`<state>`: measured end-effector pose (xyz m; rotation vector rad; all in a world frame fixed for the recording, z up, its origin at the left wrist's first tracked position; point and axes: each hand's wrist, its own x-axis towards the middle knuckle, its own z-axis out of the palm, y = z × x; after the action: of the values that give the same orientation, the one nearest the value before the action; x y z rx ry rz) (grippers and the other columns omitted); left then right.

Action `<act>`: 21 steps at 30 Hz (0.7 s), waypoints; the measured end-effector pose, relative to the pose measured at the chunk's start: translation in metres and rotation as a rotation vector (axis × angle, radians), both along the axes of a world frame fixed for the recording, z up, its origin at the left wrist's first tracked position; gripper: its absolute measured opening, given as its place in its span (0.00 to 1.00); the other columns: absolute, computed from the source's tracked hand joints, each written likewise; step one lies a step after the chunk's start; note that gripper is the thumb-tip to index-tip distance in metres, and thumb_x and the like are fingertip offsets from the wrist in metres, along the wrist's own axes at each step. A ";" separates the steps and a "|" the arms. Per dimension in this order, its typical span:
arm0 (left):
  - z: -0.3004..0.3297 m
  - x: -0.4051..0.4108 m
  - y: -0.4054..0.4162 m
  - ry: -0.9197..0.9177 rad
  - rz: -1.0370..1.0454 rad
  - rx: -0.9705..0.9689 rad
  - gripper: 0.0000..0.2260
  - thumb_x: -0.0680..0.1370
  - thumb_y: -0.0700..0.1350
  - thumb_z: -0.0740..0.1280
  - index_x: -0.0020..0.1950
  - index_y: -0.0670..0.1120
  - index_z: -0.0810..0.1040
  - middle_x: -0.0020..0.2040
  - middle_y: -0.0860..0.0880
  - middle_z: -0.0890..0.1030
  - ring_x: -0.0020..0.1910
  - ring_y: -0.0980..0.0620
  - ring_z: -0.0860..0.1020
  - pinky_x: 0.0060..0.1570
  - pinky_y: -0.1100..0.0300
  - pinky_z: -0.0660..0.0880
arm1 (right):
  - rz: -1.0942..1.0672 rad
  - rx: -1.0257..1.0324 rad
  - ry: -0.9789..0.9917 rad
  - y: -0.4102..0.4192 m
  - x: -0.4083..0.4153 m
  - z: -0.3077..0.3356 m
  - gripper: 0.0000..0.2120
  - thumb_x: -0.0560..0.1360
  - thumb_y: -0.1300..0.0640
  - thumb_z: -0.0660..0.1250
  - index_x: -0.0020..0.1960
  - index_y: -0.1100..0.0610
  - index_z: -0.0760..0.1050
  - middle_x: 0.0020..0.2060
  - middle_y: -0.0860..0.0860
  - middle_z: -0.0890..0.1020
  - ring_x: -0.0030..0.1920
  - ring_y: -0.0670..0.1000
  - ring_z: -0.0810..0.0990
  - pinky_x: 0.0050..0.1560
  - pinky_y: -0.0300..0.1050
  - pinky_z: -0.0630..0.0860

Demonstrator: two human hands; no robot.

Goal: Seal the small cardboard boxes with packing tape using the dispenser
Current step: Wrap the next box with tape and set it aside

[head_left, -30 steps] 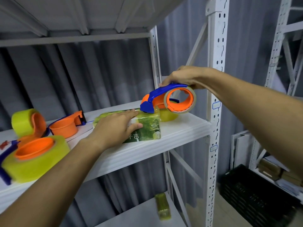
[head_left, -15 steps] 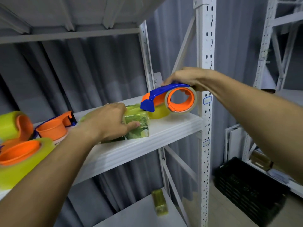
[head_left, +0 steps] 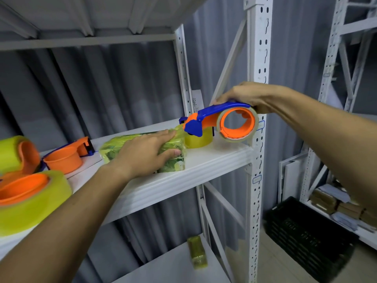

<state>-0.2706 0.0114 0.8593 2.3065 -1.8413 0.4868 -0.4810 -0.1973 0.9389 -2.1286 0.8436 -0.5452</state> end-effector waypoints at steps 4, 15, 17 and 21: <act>0.002 0.000 0.000 0.022 -0.010 -0.005 0.40 0.70 0.75 0.45 0.79 0.62 0.60 0.78 0.61 0.63 0.76 0.52 0.66 0.69 0.49 0.69 | -0.005 -0.020 0.012 -0.001 -0.005 0.000 0.19 0.63 0.42 0.76 0.44 0.57 0.85 0.30 0.51 0.79 0.27 0.49 0.72 0.27 0.40 0.70; 0.000 0.002 0.000 0.028 -0.022 0.009 0.28 0.81 0.65 0.52 0.81 0.60 0.57 0.80 0.60 0.60 0.78 0.53 0.61 0.73 0.53 0.63 | -0.109 -0.457 0.331 0.039 0.021 0.029 0.18 0.69 0.41 0.73 0.31 0.54 0.76 0.17 0.45 0.72 0.15 0.46 0.66 0.27 0.40 0.68; 0.001 0.002 0.000 0.072 -0.028 0.010 0.26 0.82 0.63 0.53 0.80 0.60 0.58 0.79 0.61 0.59 0.78 0.55 0.60 0.73 0.54 0.61 | -0.120 -0.528 0.355 0.048 0.025 0.039 0.18 0.69 0.42 0.74 0.30 0.54 0.75 0.15 0.45 0.71 0.17 0.47 0.67 0.28 0.40 0.69; 0.003 0.001 0.002 0.106 -0.036 0.007 0.24 0.83 0.60 0.54 0.80 0.61 0.59 0.79 0.62 0.60 0.78 0.55 0.59 0.73 0.55 0.60 | -0.084 -0.619 0.471 0.064 0.043 0.044 0.16 0.70 0.46 0.75 0.32 0.55 0.76 0.20 0.48 0.75 0.20 0.49 0.71 0.23 0.37 0.68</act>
<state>-0.2695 0.0132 0.8621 2.2528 -1.8339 0.3461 -0.4375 -0.1334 0.9829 -2.8672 1.1302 -0.3778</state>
